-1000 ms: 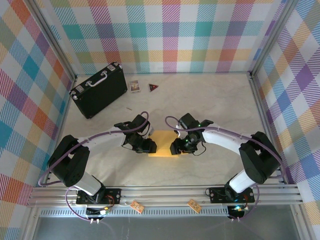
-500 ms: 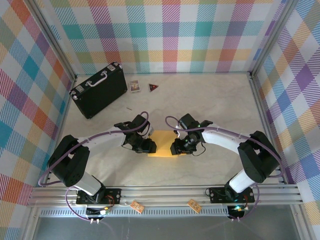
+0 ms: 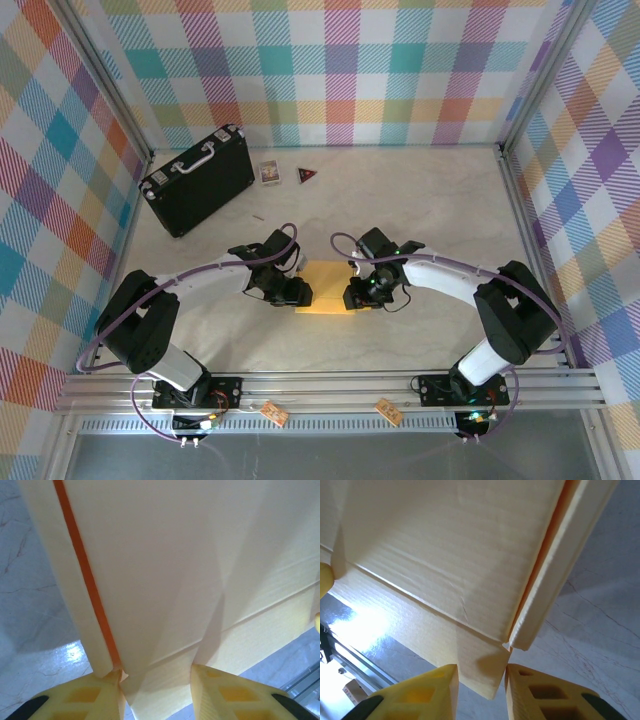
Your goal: Fold the paper box
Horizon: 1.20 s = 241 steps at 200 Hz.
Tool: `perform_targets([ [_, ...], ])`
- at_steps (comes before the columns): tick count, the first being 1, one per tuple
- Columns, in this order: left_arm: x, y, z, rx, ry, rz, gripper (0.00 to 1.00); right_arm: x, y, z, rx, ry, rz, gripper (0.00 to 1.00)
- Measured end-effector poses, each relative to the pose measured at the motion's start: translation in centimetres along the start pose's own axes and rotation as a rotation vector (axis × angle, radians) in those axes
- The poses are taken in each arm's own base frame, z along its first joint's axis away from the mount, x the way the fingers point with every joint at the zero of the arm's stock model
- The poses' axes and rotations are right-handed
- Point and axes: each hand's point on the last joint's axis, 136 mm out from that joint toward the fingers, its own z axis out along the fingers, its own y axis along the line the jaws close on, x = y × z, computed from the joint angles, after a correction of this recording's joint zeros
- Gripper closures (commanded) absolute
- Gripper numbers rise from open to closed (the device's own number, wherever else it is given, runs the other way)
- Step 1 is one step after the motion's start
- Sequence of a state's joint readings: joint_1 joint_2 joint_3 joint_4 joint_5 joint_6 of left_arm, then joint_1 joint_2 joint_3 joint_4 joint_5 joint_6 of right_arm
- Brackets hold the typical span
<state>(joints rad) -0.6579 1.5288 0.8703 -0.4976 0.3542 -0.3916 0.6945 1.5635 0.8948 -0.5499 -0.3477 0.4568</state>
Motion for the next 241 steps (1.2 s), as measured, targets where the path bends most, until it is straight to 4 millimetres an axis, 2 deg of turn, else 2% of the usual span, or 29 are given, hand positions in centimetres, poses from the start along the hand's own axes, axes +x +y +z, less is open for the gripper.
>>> perform_targets([
  [151,-0.06,0.12,0.0,-0.007,-0.003,0.014,0.63,-0.57,-0.07,-0.35,0.024,-0.019,-0.035,0.65],
  [241,-0.11,0.27,0.04,-0.015,-0.006,0.014,0.63,-0.9,-0.01,-0.35,0.028,-0.025,-0.042,0.69],
])
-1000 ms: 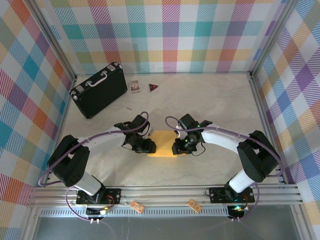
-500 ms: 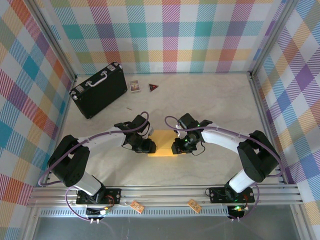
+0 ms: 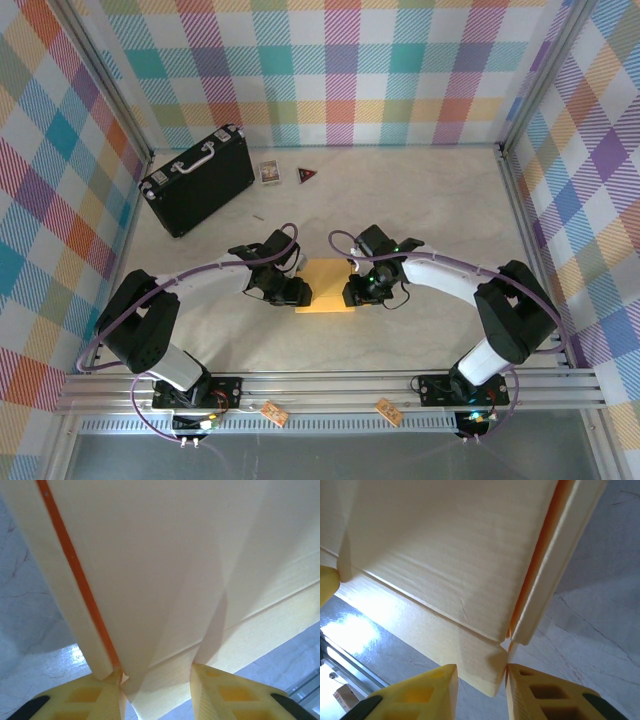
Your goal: Fold the paper box
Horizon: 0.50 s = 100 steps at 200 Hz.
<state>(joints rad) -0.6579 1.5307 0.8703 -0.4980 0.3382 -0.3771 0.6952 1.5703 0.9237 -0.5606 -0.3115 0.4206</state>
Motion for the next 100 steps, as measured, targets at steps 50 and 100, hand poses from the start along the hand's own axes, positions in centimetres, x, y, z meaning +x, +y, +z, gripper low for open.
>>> perform_targets([
  [50,-0.11,0.34,0.09,-0.018,-0.005,-0.001,0.64,-0.11,-0.2,0.65,-0.011,-0.016,-0.018,0.71],
  [100,-0.1,0.57,0.27,-0.028,-0.003,0.001,0.64,-0.25,-0.15,0.7,-0.014,-0.023,-0.033,0.7],
])
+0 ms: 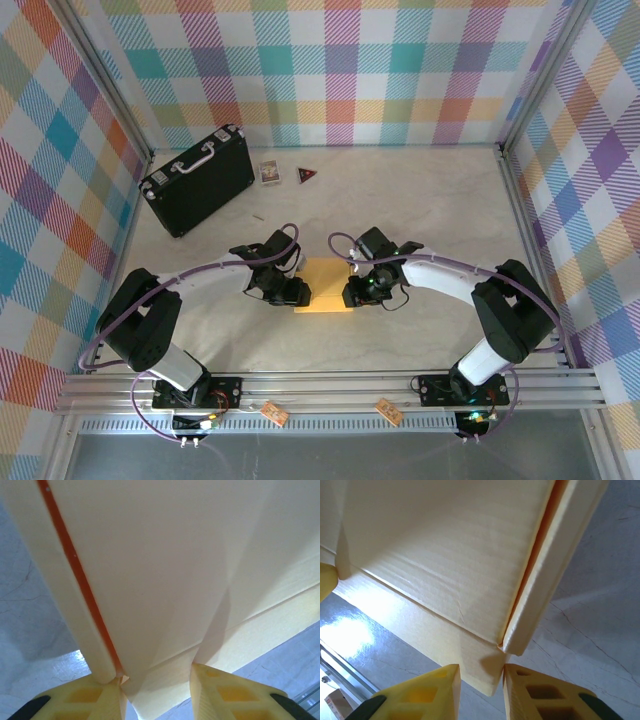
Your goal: Fold the paper box
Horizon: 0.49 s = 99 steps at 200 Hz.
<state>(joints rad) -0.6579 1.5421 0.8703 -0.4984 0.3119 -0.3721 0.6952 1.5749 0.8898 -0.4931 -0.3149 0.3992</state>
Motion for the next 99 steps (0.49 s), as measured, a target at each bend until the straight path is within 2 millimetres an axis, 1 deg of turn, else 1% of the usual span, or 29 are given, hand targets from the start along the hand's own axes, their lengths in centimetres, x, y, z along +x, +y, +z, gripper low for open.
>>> perform_targets([
  [45,0.0,0.0,0.0,-0.003,-0.002,0.003,0.64,0.0,-0.1,0.0,0.005,-0.002,-0.037,0.64],
  [65,0.0,0.1,0.0,-0.003,-0.002,0.006,0.64,-0.2,-0.3,-0.3,0.026,-0.007,-0.055,0.59],
  [78,0.0,0.0,0.0,-0.003,-0.001,0.01,0.64,-0.5,-0.2,-0.9,0.042,-0.018,-0.075,0.57],
  [99,-0.1,0.1,0.0,-0.007,-0.002,0.018,0.64,-1.8,0.6,-2.8,0.06,-0.07,-0.126,0.54],
])
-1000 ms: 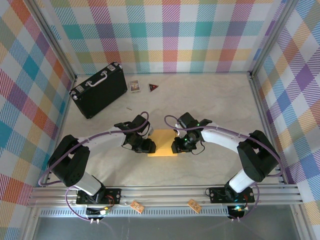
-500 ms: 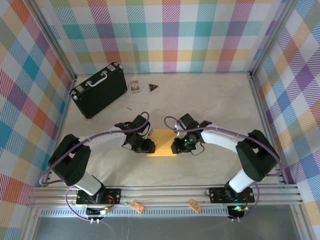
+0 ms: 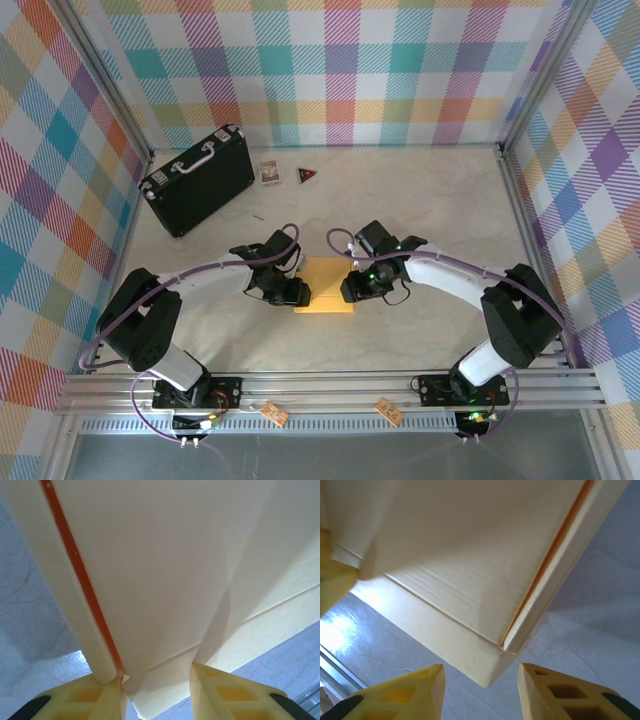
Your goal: Fold the paper box
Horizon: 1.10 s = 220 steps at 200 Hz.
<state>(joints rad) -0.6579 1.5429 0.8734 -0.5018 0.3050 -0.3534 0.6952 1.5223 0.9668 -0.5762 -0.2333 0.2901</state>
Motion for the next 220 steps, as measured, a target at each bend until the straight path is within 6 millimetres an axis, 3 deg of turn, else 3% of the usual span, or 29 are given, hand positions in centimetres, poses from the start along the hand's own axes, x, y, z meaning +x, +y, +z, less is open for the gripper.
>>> perform_targets([
  [39,0.1,0.2,-0.1,-0.015,0.007,0.003,0.64,-4.7,1.1,-4.4,0.038,-0.154,-0.107,0.46],
  [61,0.0,0.2,0.0,-0.018,0.011,0.004,0.65,-8.0,1.3,-5.1,0.046,-0.196,-0.153,0.47],
  [87,-0.1,0.2,0.0,-0.024,0.02,0.006,0.65,-11.9,0.3,-2.8,0.065,-0.173,-0.177,0.46],
  [113,-0.1,0.3,-0.1,-0.034,0.025,0.016,0.65,-13.8,-1.4,0.7,0.086,-0.104,-0.179,0.46],
  [139,0.0,0.4,-0.1,-0.039,0.034,0.018,0.65,-13.7,-3.0,3.6,0.1,-0.036,-0.167,0.46],
  [169,0.0,0.5,-0.1,-0.041,0.038,0.011,0.65,-12.9,-3.5,3.7,0.118,-0.014,-0.158,0.43],
  [189,0.0,0.5,-0.1,-0.041,0.039,0.011,0.65,-11.6,-3.9,2.1,0.152,-0.035,-0.132,0.41],
  [220,0.1,0.3,-0.2,-0.028,0.039,0.011,0.65,-8.3,-3.1,-3.4,0.162,-0.117,-0.049,0.43],
])
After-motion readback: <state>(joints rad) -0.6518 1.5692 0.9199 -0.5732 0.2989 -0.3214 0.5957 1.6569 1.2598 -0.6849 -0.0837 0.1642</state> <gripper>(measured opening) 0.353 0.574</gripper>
